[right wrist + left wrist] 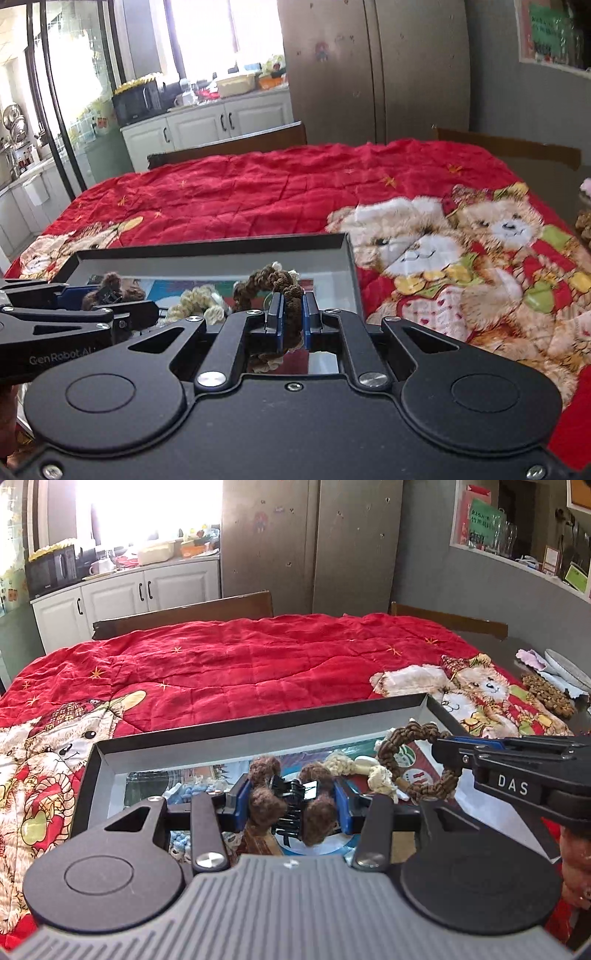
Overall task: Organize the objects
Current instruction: 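Carry the pom-pom clip and brown scrunchie over the black tray, then lower both items into the tray and open both grippers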
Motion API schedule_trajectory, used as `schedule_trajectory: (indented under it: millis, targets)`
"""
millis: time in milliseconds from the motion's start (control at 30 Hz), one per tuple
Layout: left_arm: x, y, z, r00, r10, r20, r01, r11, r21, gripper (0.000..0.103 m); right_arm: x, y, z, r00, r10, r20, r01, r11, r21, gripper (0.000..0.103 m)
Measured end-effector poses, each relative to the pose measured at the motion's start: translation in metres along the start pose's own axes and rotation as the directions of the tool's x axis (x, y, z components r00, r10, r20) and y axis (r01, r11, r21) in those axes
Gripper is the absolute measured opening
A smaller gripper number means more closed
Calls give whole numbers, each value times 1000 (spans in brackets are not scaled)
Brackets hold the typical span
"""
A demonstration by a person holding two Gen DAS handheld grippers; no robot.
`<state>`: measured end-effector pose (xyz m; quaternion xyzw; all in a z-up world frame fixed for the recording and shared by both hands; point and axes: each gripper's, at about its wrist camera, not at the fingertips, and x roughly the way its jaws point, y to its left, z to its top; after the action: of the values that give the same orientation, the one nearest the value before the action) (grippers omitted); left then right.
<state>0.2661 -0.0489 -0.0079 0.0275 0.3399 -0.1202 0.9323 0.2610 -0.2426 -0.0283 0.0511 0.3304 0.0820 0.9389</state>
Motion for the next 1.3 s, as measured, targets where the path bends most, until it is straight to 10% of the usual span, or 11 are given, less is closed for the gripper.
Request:
schedule_trajectory:
  millis: [567,1300]
  targets:
    - [13,-1,-2,999,31,-38,-30,999,10,52,16,-1,-4,997,-55,-58,54,998,-10,12]
    - [-25,2,4,999,28,45,-28,1000,0,82,-12,5,-4,999,-41,-7,40,998,-48,33]
